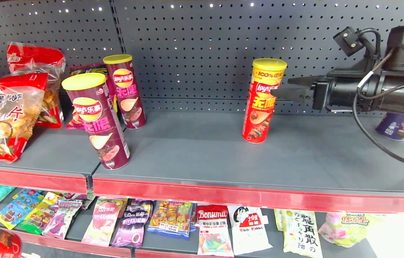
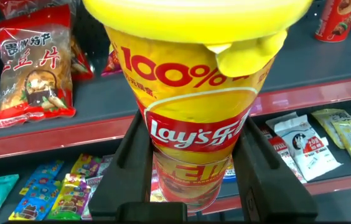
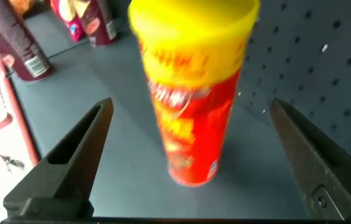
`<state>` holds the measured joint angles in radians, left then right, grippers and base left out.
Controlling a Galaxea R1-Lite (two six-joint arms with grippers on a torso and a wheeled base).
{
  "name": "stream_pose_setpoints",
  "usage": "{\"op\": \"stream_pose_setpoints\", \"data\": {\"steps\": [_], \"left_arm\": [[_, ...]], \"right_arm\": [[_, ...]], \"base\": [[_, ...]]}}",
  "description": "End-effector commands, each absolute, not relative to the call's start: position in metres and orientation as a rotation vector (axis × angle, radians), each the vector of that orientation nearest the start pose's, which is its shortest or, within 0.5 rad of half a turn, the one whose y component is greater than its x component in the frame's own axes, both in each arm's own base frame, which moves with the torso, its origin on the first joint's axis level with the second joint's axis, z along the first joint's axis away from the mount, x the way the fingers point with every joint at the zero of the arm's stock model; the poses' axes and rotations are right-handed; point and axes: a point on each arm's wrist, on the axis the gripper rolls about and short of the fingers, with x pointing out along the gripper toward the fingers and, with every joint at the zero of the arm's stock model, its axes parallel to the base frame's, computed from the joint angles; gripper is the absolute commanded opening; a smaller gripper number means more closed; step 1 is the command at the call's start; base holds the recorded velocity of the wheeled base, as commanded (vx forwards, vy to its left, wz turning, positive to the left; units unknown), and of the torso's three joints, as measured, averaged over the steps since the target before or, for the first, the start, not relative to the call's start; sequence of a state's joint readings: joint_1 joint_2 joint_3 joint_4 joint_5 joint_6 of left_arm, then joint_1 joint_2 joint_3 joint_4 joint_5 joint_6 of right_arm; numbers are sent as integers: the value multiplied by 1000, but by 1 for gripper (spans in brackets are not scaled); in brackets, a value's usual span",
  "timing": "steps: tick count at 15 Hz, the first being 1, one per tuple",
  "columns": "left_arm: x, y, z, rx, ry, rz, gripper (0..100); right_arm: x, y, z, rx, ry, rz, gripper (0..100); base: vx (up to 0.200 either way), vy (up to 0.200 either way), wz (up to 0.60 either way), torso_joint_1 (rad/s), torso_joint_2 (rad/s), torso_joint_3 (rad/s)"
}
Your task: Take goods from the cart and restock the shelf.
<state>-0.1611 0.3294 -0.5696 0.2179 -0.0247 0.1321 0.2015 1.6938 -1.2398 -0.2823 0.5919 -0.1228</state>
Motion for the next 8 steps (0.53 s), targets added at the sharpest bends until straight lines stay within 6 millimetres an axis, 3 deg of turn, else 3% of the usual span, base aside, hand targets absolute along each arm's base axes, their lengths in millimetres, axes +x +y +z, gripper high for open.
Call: {"op": "stream_pose_setpoints", "data": {"steps": [1,8], "left_arm": [[-29,4,214,130,-32,-184,0],[-30,5,215,145,-37,-165,0]], "right_arm": [[327,83,268,-82,131,811,100],[346,97,263,-92,126,841,100]], "base": [[0,0,0,0,0,0],[0,0,0,0,0,0]]}}
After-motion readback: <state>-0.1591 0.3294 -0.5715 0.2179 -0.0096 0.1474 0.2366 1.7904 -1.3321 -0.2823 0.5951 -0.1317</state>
